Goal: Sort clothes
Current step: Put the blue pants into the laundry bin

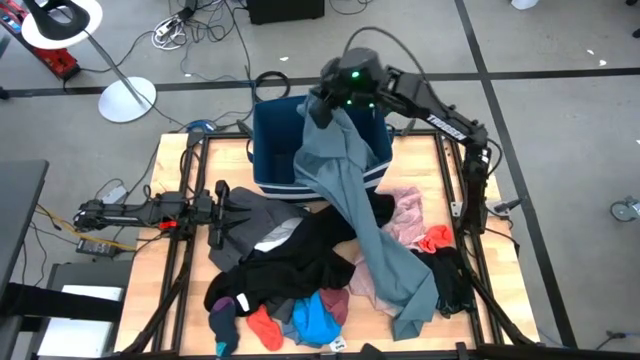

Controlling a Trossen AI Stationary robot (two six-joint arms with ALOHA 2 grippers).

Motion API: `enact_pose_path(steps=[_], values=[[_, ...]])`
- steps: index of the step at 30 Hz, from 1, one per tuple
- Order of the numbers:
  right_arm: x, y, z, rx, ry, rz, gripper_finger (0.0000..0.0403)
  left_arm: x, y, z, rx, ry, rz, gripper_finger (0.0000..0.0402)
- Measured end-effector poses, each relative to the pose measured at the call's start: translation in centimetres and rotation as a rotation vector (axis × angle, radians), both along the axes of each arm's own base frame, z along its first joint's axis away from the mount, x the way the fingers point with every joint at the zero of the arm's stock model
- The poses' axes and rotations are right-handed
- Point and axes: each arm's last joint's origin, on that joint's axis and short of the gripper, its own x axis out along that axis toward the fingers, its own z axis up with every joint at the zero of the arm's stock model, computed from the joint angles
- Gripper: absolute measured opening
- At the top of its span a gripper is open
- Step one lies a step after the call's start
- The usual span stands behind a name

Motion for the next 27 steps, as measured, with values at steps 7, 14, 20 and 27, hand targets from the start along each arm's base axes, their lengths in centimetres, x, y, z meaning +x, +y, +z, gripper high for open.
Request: enact_pose_path(steps=[7,14,20,27], values=[[1.3,-0.8,-4.7,0.082,0.28,0.042,0.0021,0.0,0.0,0.0,0.0,0.0,0.0,0.0124],[1.1,-0.7,-5.1,0.143,0.305,0.067,0.0073,0.0,0.0,0.0,0.0,0.001,0.0,0.0124],[-0.3,-0.1,-4.1,0.168,0.308,0.053,0.0129,0.0,0.0,0.0,0.0,0.001,0.0,0.0124],[-4.5,3.2,-1.2,0.225,0.36,0.07,0.0156,0.0,0.0,0.0,0.0,0.001,0.0,0.0124]])
